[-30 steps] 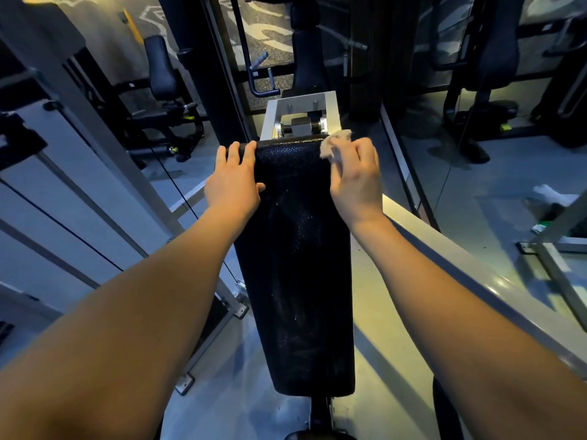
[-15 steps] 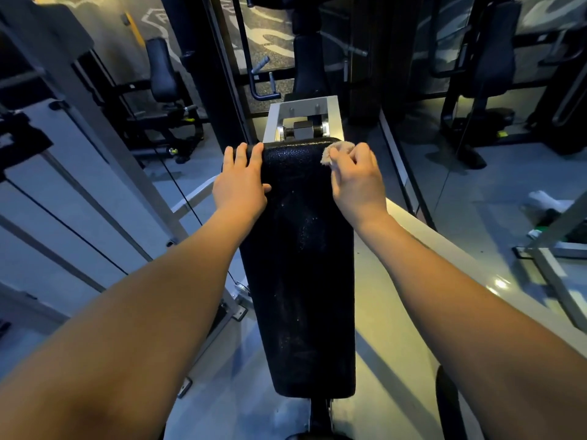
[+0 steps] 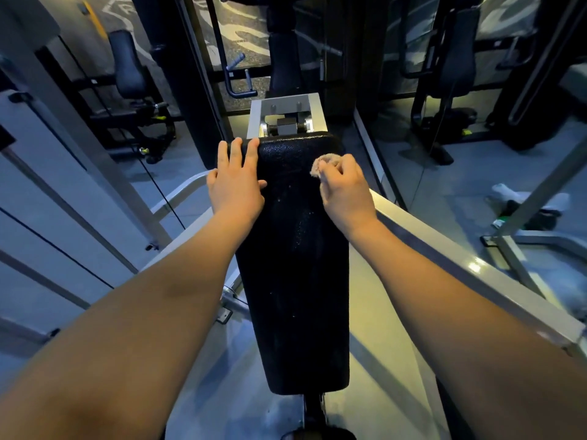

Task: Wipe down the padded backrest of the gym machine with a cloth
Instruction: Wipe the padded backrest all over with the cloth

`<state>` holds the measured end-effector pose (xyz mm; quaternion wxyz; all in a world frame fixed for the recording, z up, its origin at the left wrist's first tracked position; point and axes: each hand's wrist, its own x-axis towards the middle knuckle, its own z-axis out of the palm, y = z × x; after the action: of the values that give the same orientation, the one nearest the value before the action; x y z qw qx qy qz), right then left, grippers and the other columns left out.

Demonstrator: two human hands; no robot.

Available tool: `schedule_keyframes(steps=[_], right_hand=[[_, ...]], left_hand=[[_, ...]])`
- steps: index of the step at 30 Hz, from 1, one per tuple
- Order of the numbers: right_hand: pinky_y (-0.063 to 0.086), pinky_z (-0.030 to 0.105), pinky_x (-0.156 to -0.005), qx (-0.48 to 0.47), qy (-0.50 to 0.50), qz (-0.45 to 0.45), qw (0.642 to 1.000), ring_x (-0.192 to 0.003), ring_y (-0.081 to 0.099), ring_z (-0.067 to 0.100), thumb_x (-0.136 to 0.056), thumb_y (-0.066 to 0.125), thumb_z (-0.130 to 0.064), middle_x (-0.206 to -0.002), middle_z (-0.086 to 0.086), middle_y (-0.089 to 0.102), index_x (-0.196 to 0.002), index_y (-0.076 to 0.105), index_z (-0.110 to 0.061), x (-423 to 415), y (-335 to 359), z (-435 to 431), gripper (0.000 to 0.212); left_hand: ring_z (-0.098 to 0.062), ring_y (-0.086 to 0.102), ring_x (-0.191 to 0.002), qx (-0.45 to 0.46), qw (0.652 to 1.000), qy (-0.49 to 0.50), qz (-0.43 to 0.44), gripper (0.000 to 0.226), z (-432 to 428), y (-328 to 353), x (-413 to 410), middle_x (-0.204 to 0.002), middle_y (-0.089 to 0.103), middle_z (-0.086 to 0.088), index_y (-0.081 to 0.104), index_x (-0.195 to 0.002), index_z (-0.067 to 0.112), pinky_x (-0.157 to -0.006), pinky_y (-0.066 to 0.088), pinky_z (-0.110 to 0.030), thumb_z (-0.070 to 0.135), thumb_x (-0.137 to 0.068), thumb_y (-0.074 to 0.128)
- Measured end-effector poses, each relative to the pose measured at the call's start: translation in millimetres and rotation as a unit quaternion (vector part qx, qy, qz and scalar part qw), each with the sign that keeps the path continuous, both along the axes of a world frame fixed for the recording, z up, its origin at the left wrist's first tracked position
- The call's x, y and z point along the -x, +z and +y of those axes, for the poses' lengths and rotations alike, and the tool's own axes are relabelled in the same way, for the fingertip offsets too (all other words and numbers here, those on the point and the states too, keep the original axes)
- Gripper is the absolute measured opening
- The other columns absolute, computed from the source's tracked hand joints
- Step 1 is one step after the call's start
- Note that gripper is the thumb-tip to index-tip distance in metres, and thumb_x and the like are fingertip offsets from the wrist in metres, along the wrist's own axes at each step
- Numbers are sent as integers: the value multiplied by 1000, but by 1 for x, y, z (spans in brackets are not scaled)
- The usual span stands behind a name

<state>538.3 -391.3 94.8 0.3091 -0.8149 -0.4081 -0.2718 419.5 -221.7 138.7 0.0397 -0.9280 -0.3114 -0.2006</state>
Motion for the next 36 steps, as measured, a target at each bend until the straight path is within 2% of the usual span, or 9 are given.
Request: schedule_keyframes(steps=[4, 9, 15, 17, 19, 23, 30, 33, 36], right_hand=[[55, 45, -68, 89, 92, 3, 992, -95, 53, 26, -92, 53, -2, -104, 5, 54, -93, 62, -13, 3, -18, -22, 14], [43, 29, -63, 1, 92, -57, 994, -92, 52, 25, -93, 51, -4, -102, 10, 58, -102, 67, -8, -22, 35, -12, 18], [48, 40, -68, 100, 196, -80, 972, -88, 45, 15, -104, 42, -26, -98, -4, 49, -98, 56, -17, -31, -21, -18, 18], [51, 44, -57, 147, 210, -111, 960, -85, 46, 24, -95, 57, -7, -96, 5, 48, -96, 58, -8, -26, -22, -26, 2], [50, 39, -51, 108, 207, -108, 966, -85, 51, 32, -82, 65, 7, -98, 13, 54, -94, 62, -4, -31, -1, -22, 17], [35, 30, -58, 22, 125, -83, 988, -99, 56, 36, -85, 66, 4, -109, 16, 59, -105, 67, -3, -32, 47, -3, 22], [52, 45, -63, 227, 242, -132, 934, -97, 49, 33, -95, 60, -6, -111, 12, 51, -108, 57, -7, -18, -7, -24, 14], [49, 38, -58, 136, 209, -118, 961, -95, 50, 35, -85, 66, 1, -105, 15, 53, -98, 61, -5, -27, 28, -7, 15], [51, 39, -66, 61, 148, -128, 979, -103, 51, 34, -96, 61, -6, -111, 16, 54, -111, 65, -3, -28, 43, 12, 16]], left_hand=[[-29, 1, -155, 21, 1000, 6, -22, 86, -4, -5, -1, -167, 11, -3, 11, -160, 30, -117, 29, -52, 27, -95, 66], [-29, -2, -155, 41, 998, 18, -49, 87, -10, -6, -8, -167, 9, -3, 12, -159, 30, -122, 23, -53, 18, -93, 67], [-29, -4, -155, 53, 996, 33, -61, 87, -14, -9, -14, -167, 7, 1, 12, -159, 29, -121, 26, -54, 14, -93, 66], [-27, -7, -156, 65, 996, 25, -53, 86, -12, -8, -12, -168, 4, 3, 10, -159, 31, -122, 23, -55, 16, -95, 65], [-25, -8, -156, 78, 996, 11, -51, 84, -9, -6, -8, -168, 3, 3, 9, -159, 32, -122, 23, -55, 19, -97, 64], [-23, -9, -156, 89, 994, 9, -61, 82, -8, -6, -7, -169, 2, 4, 11, -159, 33, -121, 27, -55, 19, -98, 63], [-24, -10, -156, 93, 994, 19, -62, 84, -10, -8, -7, -169, 0, 5, 8, -159, 35, -118, 30, -57, 19, -97, 62], [-24, -10, -156, 90, 994, 21, -65, 86, -11, -10, -9, -169, -1, 5, 7, -159, 36, -118, 31, -57, 18, -97, 63], [-24, -10, -156, 93, 993, 25, -69, 87, -10, -11, -8, -169, -1, 6, 7, -159, 37, -119, 29, -58, 16, -96, 63]])
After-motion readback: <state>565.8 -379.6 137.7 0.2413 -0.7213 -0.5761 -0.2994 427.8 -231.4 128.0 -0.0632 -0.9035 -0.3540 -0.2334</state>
